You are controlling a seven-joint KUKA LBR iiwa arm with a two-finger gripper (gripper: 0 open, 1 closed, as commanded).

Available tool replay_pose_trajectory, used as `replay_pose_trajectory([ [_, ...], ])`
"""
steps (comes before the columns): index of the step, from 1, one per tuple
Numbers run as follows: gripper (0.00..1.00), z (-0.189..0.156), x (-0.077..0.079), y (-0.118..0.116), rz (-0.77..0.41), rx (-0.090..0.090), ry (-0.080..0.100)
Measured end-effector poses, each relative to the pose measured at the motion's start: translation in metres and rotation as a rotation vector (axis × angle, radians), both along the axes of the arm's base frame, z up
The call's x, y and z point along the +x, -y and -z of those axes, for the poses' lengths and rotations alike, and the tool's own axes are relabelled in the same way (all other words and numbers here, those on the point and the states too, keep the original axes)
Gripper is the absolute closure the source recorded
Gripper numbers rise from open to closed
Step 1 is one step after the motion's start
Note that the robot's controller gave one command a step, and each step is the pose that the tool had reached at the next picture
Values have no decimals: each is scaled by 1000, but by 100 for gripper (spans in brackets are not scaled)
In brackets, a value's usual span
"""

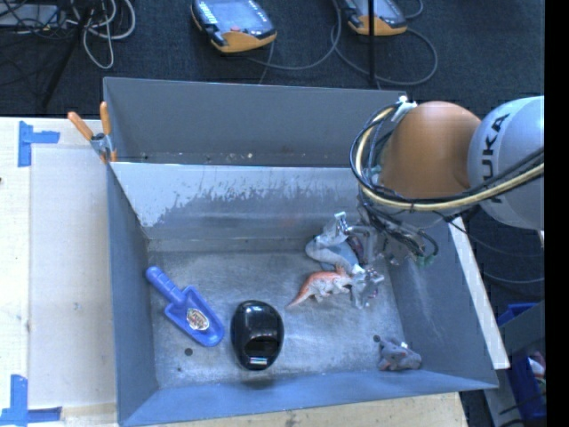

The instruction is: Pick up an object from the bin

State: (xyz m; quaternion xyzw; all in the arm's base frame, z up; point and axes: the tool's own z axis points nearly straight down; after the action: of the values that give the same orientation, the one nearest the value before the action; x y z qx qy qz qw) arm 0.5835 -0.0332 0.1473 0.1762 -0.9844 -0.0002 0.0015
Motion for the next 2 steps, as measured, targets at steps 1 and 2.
replay_pose_trajectory([
  [1, 100, 70, 34, 18, -59, 6, 18],
  [2, 100, 70, 34, 18, -59, 5, 18],
])
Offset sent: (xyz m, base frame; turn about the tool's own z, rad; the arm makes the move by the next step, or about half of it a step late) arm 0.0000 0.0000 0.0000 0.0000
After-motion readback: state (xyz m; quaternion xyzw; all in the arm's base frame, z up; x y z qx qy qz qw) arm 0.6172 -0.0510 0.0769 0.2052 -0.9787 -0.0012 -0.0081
